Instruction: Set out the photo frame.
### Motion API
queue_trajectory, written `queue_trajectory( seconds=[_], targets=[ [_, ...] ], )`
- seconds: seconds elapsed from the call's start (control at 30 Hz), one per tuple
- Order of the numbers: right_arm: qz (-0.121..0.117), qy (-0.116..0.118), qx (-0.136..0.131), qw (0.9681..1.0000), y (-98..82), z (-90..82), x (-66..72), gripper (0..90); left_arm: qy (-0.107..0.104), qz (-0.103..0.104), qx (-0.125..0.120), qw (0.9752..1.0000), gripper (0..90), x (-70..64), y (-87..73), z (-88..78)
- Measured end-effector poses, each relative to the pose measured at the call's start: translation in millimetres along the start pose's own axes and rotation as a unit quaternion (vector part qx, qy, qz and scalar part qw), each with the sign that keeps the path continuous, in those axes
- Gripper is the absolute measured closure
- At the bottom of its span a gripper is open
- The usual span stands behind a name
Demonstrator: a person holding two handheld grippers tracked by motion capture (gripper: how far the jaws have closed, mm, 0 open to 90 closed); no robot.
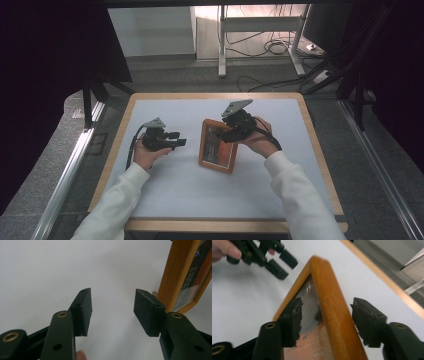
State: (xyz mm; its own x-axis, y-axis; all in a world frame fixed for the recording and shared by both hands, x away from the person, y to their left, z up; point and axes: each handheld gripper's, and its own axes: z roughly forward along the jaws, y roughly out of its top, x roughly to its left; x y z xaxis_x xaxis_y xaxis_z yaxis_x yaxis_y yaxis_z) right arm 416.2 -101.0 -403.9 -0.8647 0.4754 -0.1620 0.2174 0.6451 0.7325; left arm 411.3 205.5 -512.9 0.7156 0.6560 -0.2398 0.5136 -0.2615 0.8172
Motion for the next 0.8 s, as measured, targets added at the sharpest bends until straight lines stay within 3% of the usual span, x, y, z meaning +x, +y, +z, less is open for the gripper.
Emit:
queue_trajectory(
  seconds=[0.17, 0.37, 0.43, 0.53, 0.63, 0.8],
  targets=[
    [0.018, -0.021, -0.032, 0.9991, -1.3, -18.0, 2.8, 33.8, 0.001, 0.0, 0.003, 1.0, 48.9, -1.9, -1.3, -0.2],
    [0.049, -0.039, -0.072, 0.9954, -24.7, -47.9, 6.5, 31.2, 0.007, 0.016, 0.018, 0.9997, 51.6, -11.5, -3.3, 1.6],
    [0.054, -0.044, -0.08, 0.9944, -35.4, -56.9, 8.6, 29.9, 0.007, 0.027, 0.03, 0.9992, 57.1, -16.0, -3.9, 3.7],
    [0.069, -0.053, -0.09, 0.9922, -55.3, -69.0, 12.3, 29.6, 0.017, 0.05, 0.052, 0.9973, 72.8, -26.0, -4.6, 7.7],
    [0.08, -0.06, -0.094, 0.9906, -74.3, -75.6, 14.3, 29.3, 0.007, 0.067, 0.073, 0.9951, 84.7, -35.9, -5.5, 12.9],
    [0.106, -0.069, -0.087, 0.9881, -108.3, -81.2, 17.2, 28.4, -0.005, 0.075, 0.093, 0.9928, 89.9, -45.7, -7.6, 21.7]
  ],
)
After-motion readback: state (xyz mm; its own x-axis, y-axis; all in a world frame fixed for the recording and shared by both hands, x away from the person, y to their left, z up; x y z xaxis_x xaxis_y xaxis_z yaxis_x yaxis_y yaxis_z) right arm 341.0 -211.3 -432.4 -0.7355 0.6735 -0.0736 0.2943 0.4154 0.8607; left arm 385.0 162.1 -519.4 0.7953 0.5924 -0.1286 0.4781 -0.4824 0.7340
